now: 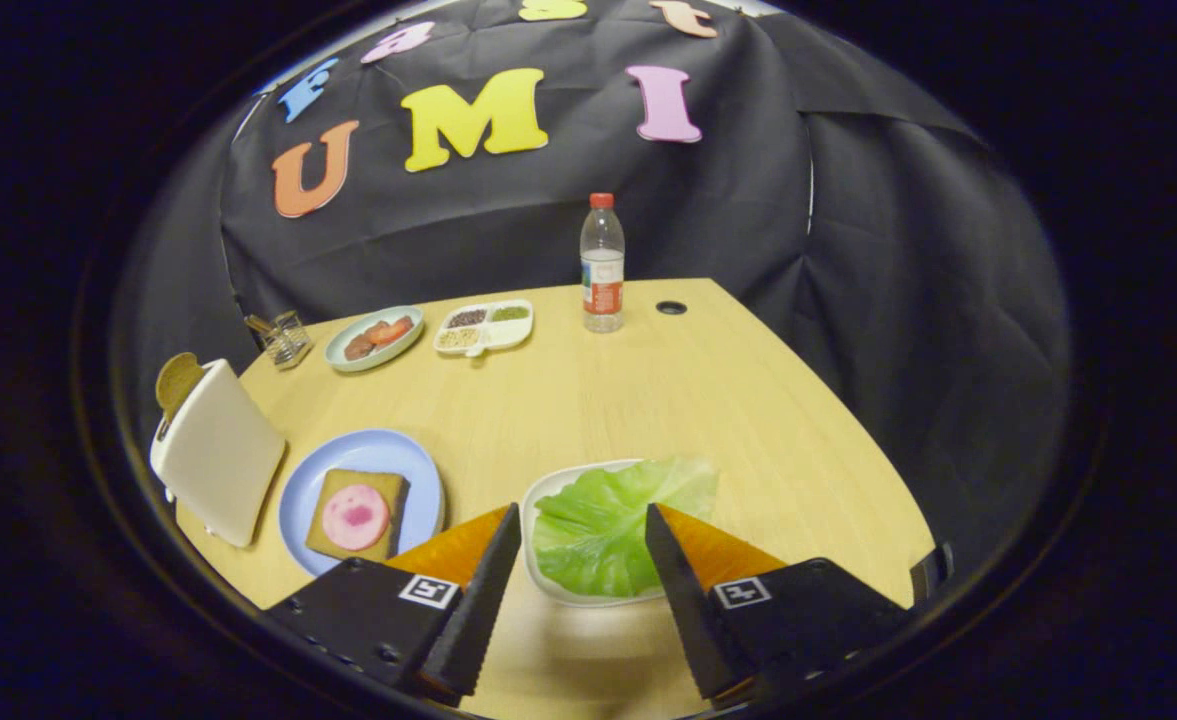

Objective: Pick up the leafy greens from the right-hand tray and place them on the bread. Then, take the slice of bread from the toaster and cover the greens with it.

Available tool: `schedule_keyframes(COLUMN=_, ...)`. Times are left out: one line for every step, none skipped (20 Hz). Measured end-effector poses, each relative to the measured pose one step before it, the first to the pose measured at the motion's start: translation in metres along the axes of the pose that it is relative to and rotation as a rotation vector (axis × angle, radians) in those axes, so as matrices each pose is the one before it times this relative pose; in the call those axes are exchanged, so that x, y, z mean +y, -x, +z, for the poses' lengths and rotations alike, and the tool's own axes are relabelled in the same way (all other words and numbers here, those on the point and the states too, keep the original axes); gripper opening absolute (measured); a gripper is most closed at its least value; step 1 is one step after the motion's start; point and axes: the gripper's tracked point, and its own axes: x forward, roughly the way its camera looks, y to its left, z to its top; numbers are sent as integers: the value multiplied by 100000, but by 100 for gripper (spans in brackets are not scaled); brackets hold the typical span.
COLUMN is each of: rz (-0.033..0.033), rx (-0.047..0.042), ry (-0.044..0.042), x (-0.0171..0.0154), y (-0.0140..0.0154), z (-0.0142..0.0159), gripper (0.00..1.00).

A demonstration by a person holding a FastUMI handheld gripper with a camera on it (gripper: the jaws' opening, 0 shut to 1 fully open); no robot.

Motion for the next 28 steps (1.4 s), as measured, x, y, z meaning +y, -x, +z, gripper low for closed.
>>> schedule_keyframes(rz=745, rx=1701, ry=-1223, x=-310, y=-822, z=-119, gripper=78)
schedule_keyframes(rz=12, rx=2318, ry=-976, x=-302, y=-963, z=-364, gripper=78)
schedule_keyframes(rz=-657, rx=2562, ry=-464, x=-412, y=-624, z=-460, gripper=78)
schedule_keyframes(rz=-485, rx=1770, ry=-353, x=-355, y=-646, z=-344, gripper=79)
schedule_keyframes(rz=-479, rx=1360, ry=-180, x=-289, y=-474, z=-333, gripper=79)
schedule_keyframes(rz=-328, rx=1639, ry=-249, x=-226, y=-484, z=-422, gripper=79)
schedule_keyframes(rz=-483, rx=1830, ry=-132, x=-247, y=-524, z=-451, gripper=79)
schedule_keyframes(rz=-226, rx=1632, ry=243, x=-169, y=-441, z=-398, gripper=79)
schedule_keyframes(rz=290, rx=1347, ry=270, x=-52, y=-346, z=-361, gripper=79)
schedule_keyframes(rz=-547, rx=1264, ry=109, x=-153, y=-327, z=-420, gripper=79)
schedule_keyframes(rz=-335, rx=1566, ry=-156, x=-159, y=-316, z=-343, gripper=79)
schedule_keyframes(rz=-944, rx=617, ry=489, x=-116, y=-45, z=-267, gripper=78)
schedule_keyframes(rz=-61, rx=-1323, ry=314, x=6, y=76, z=396, gripper=79)
schedule_keyframes(rz=-1898, rx=951, ry=142, x=-310, y=-166, z=-133, gripper=77)
schedule_keyframes(rz=-696, rx=-740, ry=-229, x=-107, y=35, z=54, gripper=70)
schedule_keyframes(rz=-214, rx=574, ry=431, x=41, y=-291, z=-127, gripper=62)
schedule_keyframes(rz=-128, rx=-215, ry=112, x=71, y=355, z=64, gripper=55)
schedule_keyframes(rz=-202, rx=140, ry=52, x=-10, y=-41, z=-28, gripper=55)
schedule_keyframes(rz=3293, rx=-574, ry=-911, x=750, y=61, z=221, gripper=55)
schedule_keyframes(rz=-1043, rx=654, ry=397, x=-41, y=9, z=-166, gripper=31)
schedule_keyframes(rz=-2797, rx=-904, ry=519, x=-389, y=-35, z=163, gripper=7)
schedule_keyframes(rz=-2732, rx=117, ry=34, x=-269, y=38, z=38, gripper=8)
schedule_keyframes(rz=-1290, rx=144, ry=-177, x=29, y=355, z=-84, gripper=4)
schedule_keyframes(rz=-282, rx=-444, ry=-227, x=123, y=533, z=143, gripper=0)
schedule_keyframes(rz=827, rx=-779, ry=-611, x=300, y=433, z=101, gripper=0)
schedule_keyframes(rz=1179, rx=-1616, ry=-835, x=317, y=803, z=352, gripper=0)
schedule_keyframes(rz=1160, rx=-2507, ry=-652, x=369, y=899, z=450, gripper=0)
schedule_keyframes(rz=243, rx=-2191, ry=-189, x=338, y=938, z=520, gripper=0)
